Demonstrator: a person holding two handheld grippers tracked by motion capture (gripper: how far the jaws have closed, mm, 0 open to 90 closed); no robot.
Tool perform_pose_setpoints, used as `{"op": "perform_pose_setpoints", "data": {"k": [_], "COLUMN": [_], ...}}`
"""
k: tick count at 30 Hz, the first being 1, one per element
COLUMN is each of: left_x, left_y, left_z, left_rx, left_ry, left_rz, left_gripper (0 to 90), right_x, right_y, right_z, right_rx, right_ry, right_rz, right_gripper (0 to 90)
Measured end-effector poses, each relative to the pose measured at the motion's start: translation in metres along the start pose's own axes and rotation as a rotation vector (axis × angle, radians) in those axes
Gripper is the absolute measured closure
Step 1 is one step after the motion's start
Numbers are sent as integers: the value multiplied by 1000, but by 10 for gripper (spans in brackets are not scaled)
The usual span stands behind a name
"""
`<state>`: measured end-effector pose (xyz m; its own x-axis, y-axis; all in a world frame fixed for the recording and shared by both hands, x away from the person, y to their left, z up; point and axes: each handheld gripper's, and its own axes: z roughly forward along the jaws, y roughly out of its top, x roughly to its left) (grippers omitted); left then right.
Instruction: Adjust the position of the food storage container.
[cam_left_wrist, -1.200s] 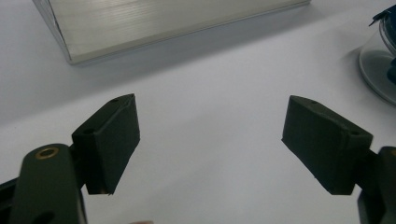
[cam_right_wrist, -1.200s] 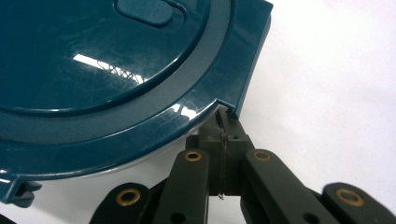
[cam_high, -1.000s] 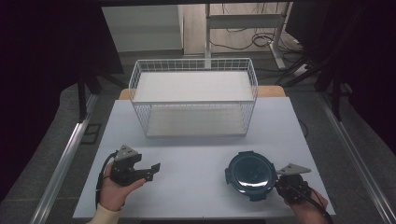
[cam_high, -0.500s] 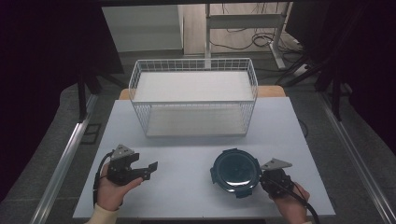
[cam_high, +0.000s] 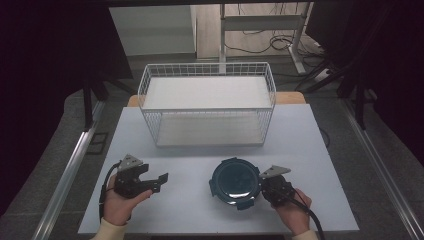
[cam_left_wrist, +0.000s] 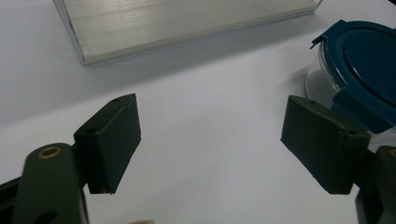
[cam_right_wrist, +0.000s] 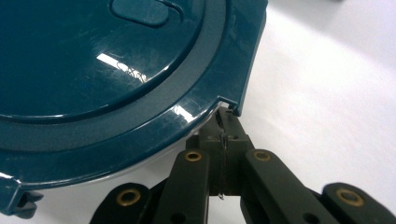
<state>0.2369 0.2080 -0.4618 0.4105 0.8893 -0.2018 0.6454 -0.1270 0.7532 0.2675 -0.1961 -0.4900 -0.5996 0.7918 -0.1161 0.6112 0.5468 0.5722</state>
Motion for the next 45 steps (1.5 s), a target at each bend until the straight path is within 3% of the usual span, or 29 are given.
{"op": "perform_pose_setpoints", "data": {"k": [9,26,27,31,35,39,42,45], "left_x": [0,-1,-1,3,6,3,1,1], "left_y": [0,-1,-1,-1,-2,-2,-2,-2], "left_z": [0,3,2,0,2,1,0,0], "left_rx": [2,12,8,3,8,4,4,3], "left_ry": [4,10,9,12,10,6,13,11], "left_rz": [-2,6,3,-4,-21,-10,-1,-3], "left_gripper": [196,196,196,196,196,195,193,193], "right_x": [16,24,21,10,-11,-28,-40,-45], "right_y": [15,16,15,11,5,3,2,2], "right_z": [14,14,9,-2,-21,-31,-33,-33], "right_rx": [4,2,-15,-46,-112,-179,-243,-298], "right_ry": [19,80,112,119,139,176,229,227], "right_rz": [-38,-78,-56,-32,33,92,137,177], "right_gripper": [899,899,898,898,897,889,705,477]}}
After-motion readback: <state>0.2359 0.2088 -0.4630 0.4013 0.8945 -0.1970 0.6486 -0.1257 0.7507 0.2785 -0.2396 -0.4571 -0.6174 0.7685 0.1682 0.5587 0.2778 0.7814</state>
